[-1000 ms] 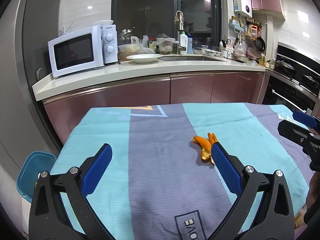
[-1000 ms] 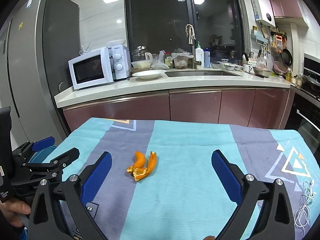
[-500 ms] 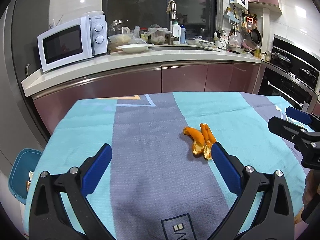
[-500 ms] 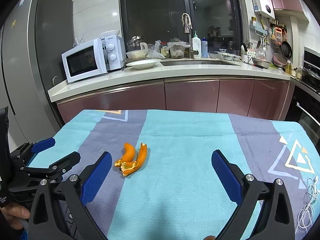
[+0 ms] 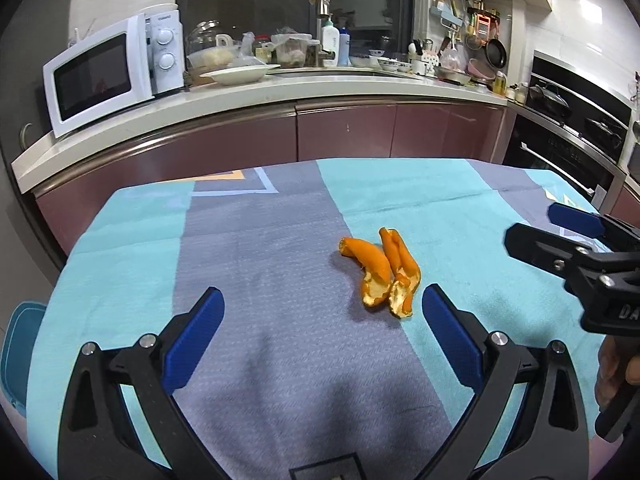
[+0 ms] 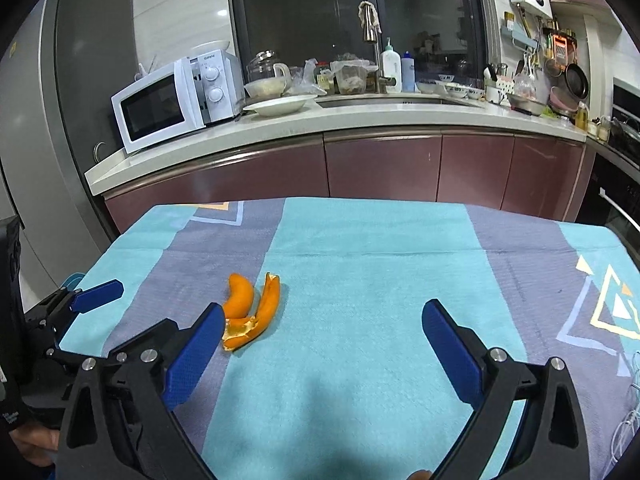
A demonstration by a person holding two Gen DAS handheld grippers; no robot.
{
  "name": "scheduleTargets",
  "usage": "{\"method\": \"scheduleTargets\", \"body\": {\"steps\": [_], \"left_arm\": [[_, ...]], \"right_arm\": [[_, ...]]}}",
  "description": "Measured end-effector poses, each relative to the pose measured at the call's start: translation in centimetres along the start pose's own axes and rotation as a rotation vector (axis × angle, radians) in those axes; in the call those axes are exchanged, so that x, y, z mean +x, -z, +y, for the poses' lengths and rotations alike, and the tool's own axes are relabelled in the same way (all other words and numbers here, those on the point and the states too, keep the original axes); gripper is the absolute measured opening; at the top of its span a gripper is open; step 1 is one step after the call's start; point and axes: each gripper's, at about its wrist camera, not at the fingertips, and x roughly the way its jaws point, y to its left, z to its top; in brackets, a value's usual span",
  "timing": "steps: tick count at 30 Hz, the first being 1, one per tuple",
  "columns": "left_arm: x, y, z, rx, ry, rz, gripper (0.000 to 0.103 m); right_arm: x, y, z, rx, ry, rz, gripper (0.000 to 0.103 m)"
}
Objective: Collect trash
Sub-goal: 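Grasp one orange peel with the left tool while the right tool grasps the other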
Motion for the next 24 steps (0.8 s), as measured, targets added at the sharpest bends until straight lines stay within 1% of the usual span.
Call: {"method": "scheduleTargets", "body": {"steps": [4, 6, 8, 10, 12, 13, 15, 18, 19, 22, 23, 24], "left_arm": [[0.9, -0.4, -0.2, 0.009, 0.015, 0.006, 0.097], [1.4, -0.6, -0.3, 0.011, 0.037, 0.01, 0.091], [1.9, -0.7, -0.5, 0.02, 0.038, 0.018, 0.088], [2.5, -0.9, -0.8, 0.031, 0.051, 0.023, 0.087], [2.9, -1.0, -0.9, 0.035, 0.067, 0.029, 0.081], [3.1, -1.1, -1.0, 0.035, 0.075, 0.035, 0.081], [3.6, -1.4, -1.1, 0.036, 0.082, 0.04, 0.08], [4.4, -1.8, -1.3, 0.02, 0.112, 0.056, 0.08], [4.7, -1.9, -1.6, 0.026, 0.108, 0.061, 0.08], [5.7, -2.3, -2.1, 0.033, 0.109, 0.08, 0.075], [6.1, -2.4, -2.3, 0.034, 0.098, 0.09, 0.074], [6.4, -2.5, -2.3, 0.033, 0.095, 0.098, 0.068]], "right_arm": [[1.4, -0.4, -0.1, 0.002, -0.019, 0.022, 0.09], [2.0, -0.6, 0.1, 0.0, -0.028, 0.03, 0.088], [2.7, -0.8, 0.1, 0.002, -0.038, 0.042, 0.086], [3.3, -0.9, 0.1, 0.004, -0.043, 0.054, 0.083], [3.8, -1.0, -0.1, 0.014, -0.059, 0.068, 0.08], [4.1, -1.1, -0.3, 0.023, -0.069, 0.072, 0.078], [4.5, -1.1, -0.7, 0.047, -0.085, 0.083, 0.078], [4.8, -1.2, -1.2, 0.062, -0.083, 0.091, 0.078], [4.9, -1.2, -1.3, 0.065, -0.082, 0.091, 0.078], [5.1, -1.2, -1.7, 0.07, -0.082, 0.094, 0.077], [5.1, -1.1, -1.8, 0.072, -0.082, 0.094, 0.077], [5.2, -1.1, -1.9, 0.073, -0.083, 0.094, 0.077]]}}
